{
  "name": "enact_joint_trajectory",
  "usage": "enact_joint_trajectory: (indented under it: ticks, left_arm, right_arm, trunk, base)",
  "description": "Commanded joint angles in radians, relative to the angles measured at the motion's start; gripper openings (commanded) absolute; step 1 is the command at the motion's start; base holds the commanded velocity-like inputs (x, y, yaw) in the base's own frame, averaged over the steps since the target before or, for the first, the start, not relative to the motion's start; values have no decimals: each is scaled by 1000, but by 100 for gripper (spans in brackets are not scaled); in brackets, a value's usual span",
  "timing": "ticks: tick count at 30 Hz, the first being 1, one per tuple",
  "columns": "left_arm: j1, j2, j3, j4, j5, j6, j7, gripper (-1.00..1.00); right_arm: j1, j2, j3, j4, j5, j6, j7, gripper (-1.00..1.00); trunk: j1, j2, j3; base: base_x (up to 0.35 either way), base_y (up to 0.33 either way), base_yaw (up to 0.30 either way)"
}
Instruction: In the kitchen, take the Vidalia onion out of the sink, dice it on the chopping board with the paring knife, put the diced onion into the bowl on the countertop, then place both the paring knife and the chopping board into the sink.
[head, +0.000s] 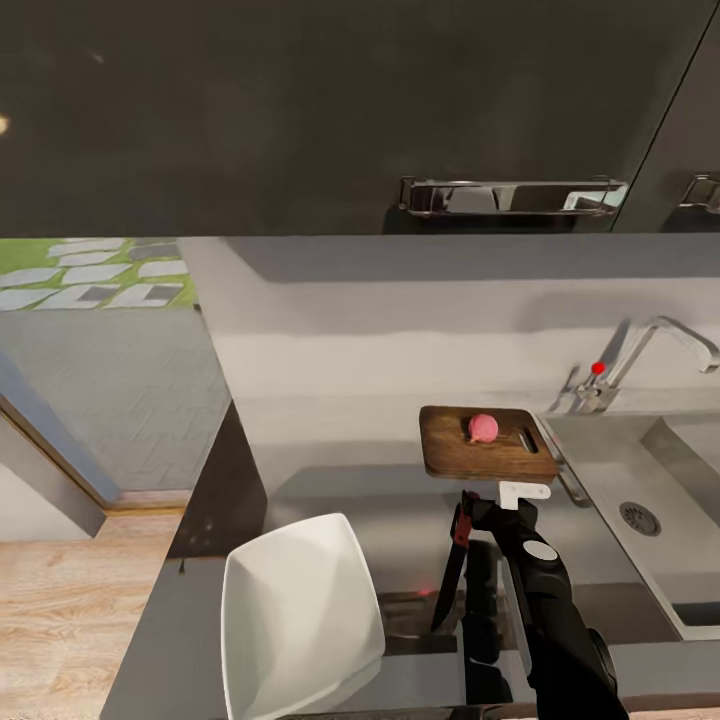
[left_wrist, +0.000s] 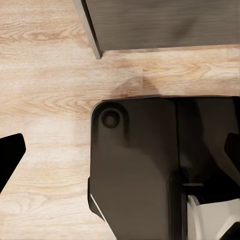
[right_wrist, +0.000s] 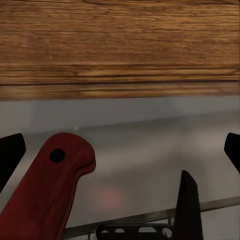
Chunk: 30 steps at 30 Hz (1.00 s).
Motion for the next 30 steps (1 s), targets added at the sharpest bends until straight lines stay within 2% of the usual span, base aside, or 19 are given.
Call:
enact_joint_trajectory:
  ticks: [1,30]
  left_arm:
    - [0,1,-5,-1,8,-2,4,100]
    - [0,-1,-6,-1,8,-1,4,100]
  right_arm:
    - [-1,1,-1,-1,7,5,2,100]
    - [-1,1,-1,-2,8,4,4,100]
  trunk:
    - [1,-2,-3]
    - [1,-2,-47]
  base:
    - [0,0,0]
    - [0,18,0]
